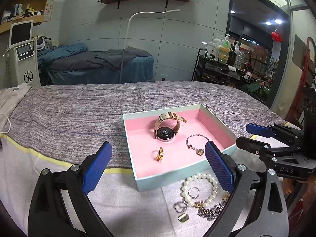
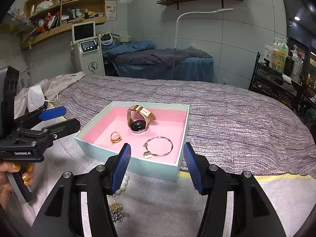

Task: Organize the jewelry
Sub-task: 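Move both open tools back over the remaining jewelry pile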

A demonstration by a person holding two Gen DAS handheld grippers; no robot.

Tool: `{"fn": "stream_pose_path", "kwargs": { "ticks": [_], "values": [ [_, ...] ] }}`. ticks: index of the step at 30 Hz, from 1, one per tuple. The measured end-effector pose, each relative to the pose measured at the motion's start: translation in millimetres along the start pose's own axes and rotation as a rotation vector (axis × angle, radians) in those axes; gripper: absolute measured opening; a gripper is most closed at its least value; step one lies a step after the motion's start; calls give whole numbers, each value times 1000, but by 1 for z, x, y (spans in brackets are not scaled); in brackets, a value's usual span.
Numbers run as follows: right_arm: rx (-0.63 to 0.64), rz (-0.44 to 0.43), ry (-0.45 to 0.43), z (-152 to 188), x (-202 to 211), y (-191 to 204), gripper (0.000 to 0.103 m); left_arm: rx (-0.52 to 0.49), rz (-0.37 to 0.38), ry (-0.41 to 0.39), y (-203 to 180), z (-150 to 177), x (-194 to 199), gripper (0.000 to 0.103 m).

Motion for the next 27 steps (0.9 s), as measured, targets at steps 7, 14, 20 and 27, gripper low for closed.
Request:
{"fn": "stream_pose_path", "kwargs": {
  "ticks": [7,14,20,27],
  "values": [
    [-32,-28,45,24,14,9,54,42,-9,47,13,47,25,93],
    [-25,-30,95,48,14,19,54,9,-41,109,12,88,30,69],
    [5,-54,122,59,14,27,54,-17,-23,159,3,100,23,55],
    [-43,-125,118,56,10,26,50,-61,-20,195,-7,102,10,45]
  ]
}}
Point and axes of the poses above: each gripper's, at about its wrist camera, not at the fingertips, and x roughly against the way its jaws point, y to its left, z to its underside, the point moved 4 cm from there along -x, roughly the way its jaws point, and after that the axes turned 14 degrees about x, right-handed, at the moved point
